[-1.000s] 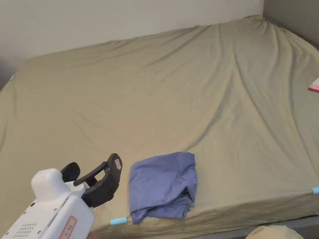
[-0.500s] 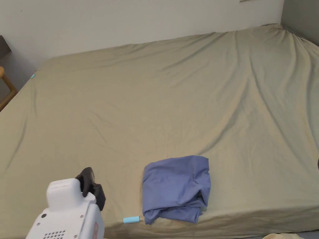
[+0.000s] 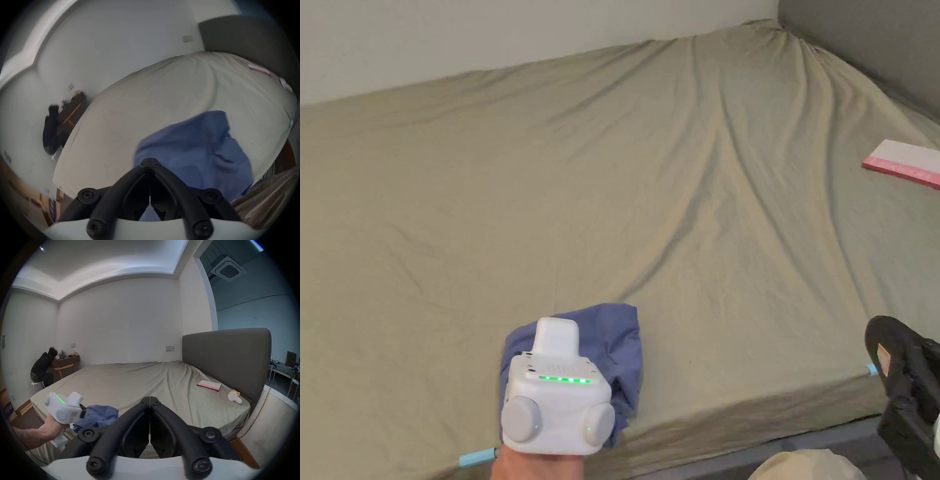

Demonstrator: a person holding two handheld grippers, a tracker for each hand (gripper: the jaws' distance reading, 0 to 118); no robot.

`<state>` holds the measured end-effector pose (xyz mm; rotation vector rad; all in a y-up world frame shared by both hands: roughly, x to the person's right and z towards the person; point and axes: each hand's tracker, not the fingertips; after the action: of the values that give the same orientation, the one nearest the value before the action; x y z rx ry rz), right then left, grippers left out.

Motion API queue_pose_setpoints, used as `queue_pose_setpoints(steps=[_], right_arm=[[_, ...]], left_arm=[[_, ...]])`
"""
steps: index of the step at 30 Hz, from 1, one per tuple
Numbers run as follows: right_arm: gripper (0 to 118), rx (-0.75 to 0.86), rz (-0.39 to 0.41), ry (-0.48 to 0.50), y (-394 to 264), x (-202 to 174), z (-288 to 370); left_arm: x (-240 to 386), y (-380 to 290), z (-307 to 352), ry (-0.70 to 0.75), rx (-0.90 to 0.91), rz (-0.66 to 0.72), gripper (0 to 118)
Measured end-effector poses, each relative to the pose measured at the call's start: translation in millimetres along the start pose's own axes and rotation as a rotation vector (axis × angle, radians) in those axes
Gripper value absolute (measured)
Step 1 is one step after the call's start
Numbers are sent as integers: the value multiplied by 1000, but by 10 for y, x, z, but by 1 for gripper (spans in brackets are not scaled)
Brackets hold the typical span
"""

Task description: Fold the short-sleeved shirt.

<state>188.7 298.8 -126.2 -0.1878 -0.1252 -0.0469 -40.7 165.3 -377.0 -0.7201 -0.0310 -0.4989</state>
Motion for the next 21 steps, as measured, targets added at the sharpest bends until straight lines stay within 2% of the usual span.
queue_pose_setpoints(steps=[4,7,10,12,13,15,16,18,21], right_arm=[[1,-18,-11,-44,-42,101,-40],[1,-25,-15,-57,-39,162,-44],[1,-34,-34,-55,13,198,-52],[1,-15,-36,-55,38,187,-43],[1,-11,-31,-58,53,175,-46],[1,-13,-28,-56,87,153,-61],[1,-7,-29,-49,93,138,-59],[1,-3,-21,-37,138,83,-39],[1,19,-15,-19,251,-15,52]], left_arm=[[489,15,-142,-32,-33,-71,0],[764,-50,-41,-67,1,-52,0],[1116,-138,-8,-140,-14,-134,0],[1303,-220,50,-134,2,-196,0],[1322,-240,124,-157,30,-187,0],[1273,-235,289,-324,44,-122,0],[1265,-234,365,-354,41,-125,0],[1185,-248,527,-312,76,-160,0],[731,-185,695,-372,152,-65,0]])
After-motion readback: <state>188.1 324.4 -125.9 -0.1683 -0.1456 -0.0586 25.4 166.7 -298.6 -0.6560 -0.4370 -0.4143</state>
